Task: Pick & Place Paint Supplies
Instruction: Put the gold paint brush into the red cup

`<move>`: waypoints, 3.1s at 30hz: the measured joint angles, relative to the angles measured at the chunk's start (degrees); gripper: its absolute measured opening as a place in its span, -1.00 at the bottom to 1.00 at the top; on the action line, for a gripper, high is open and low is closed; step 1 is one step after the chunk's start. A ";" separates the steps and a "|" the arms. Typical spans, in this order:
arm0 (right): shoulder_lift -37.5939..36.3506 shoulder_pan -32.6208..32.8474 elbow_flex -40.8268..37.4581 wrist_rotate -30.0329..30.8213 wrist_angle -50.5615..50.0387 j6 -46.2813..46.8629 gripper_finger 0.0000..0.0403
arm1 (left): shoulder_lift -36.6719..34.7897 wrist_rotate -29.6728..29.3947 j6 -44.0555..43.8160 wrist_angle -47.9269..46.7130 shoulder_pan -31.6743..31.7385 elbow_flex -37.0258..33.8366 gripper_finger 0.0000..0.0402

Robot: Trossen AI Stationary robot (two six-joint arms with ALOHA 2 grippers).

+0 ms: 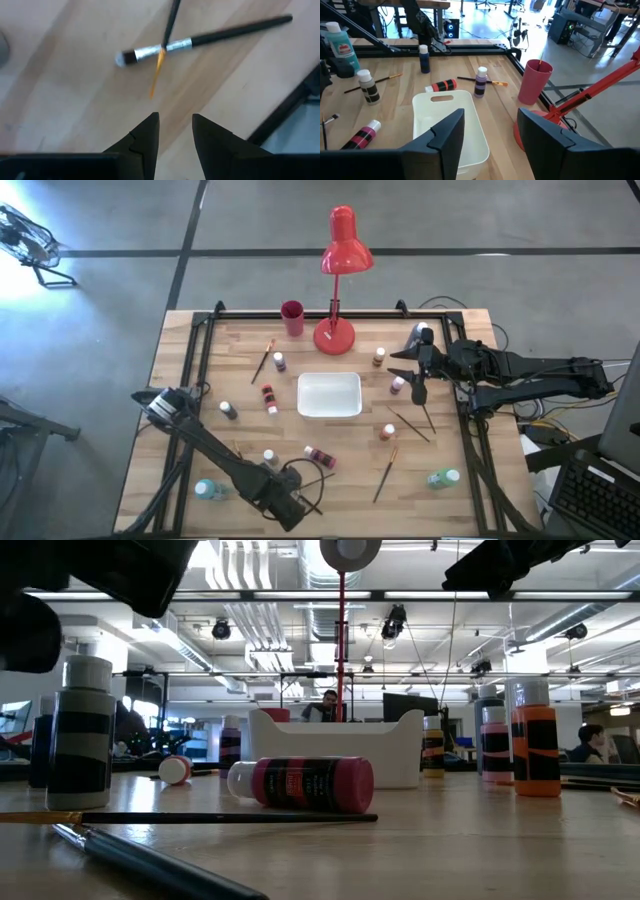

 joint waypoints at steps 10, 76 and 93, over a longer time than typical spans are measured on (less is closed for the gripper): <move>0.00 0.01 0.00 0.00 -0.01 -0.22 0.00 | 0.00 -2.67 0.52 -1.16 0.94 -0.57 -0.39; -0.02 0.02 -0.02 0.00 -0.02 -0.24 -0.03 | -12.53 -1.07 10.05 -6.92 2.05 -0.35 -0.99; -0.02 0.02 -0.02 0.01 -0.02 -0.16 -0.17 | -29.74 -47.89 22.81 -32.89 2.16 -0.35 -1.00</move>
